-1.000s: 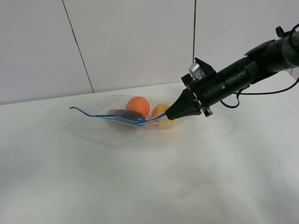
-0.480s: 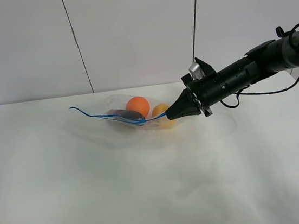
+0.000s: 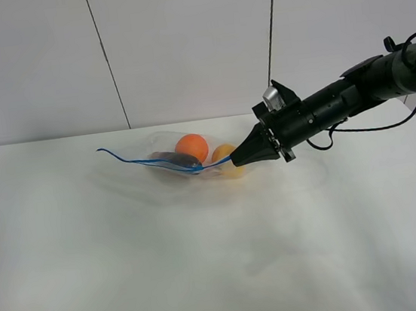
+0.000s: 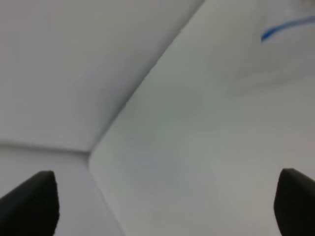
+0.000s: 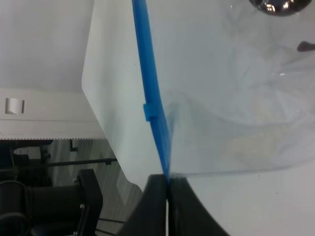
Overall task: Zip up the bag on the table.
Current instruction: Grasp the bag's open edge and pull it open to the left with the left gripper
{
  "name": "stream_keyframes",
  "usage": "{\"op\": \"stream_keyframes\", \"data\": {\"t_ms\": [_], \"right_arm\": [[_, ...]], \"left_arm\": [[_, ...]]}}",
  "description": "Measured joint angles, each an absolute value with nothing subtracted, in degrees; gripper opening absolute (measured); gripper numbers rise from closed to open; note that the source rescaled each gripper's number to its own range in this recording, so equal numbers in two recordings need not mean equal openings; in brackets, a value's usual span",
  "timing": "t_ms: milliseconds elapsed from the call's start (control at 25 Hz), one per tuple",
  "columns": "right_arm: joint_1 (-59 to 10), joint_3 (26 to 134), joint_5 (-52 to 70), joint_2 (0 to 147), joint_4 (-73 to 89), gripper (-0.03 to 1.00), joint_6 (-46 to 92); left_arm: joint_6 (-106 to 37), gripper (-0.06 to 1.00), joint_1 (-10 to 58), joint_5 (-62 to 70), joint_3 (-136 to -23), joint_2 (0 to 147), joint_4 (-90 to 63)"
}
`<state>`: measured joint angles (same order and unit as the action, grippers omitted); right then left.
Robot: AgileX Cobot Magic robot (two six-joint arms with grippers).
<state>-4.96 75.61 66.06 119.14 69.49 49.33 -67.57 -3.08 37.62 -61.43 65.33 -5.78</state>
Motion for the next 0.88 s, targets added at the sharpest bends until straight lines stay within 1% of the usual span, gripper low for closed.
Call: {"op": "stream_keyframes", "data": {"t_ms": [160, 320, 560, 720, 880], "right_arm": [[-5.0, 75.6, 66.1, 119.1, 69.5, 0.00, 49.3], [-5.0, 75.6, 66.1, 119.1, 69.5, 0.00, 49.3], [-5.0, 75.6, 66.1, 119.1, 69.8, 0.00, 49.3], [-5.0, 75.6, 66.1, 119.1, 69.8, 0.00, 49.3], [-5.0, 75.6, 66.1, 119.1, 69.8, 0.00, 49.3]], "left_arm": [[-79.3, 1.00, 1.0, 37.3, -61.4, 66.9, -16.7], [-84.9, 1.00, 7.4, 36.8, -61.3, 68.1, -23.0], [-86.2, 1.00, 20.2, 33.2, -60.8, 70.9, -24.0], [-86.2, 1.00, 27.3, 27.9, -60.3, 74.5, -24.0], [-85.9, 1.00, 32.9, 23.4, -60.0, 80.6, -24.0]]}}
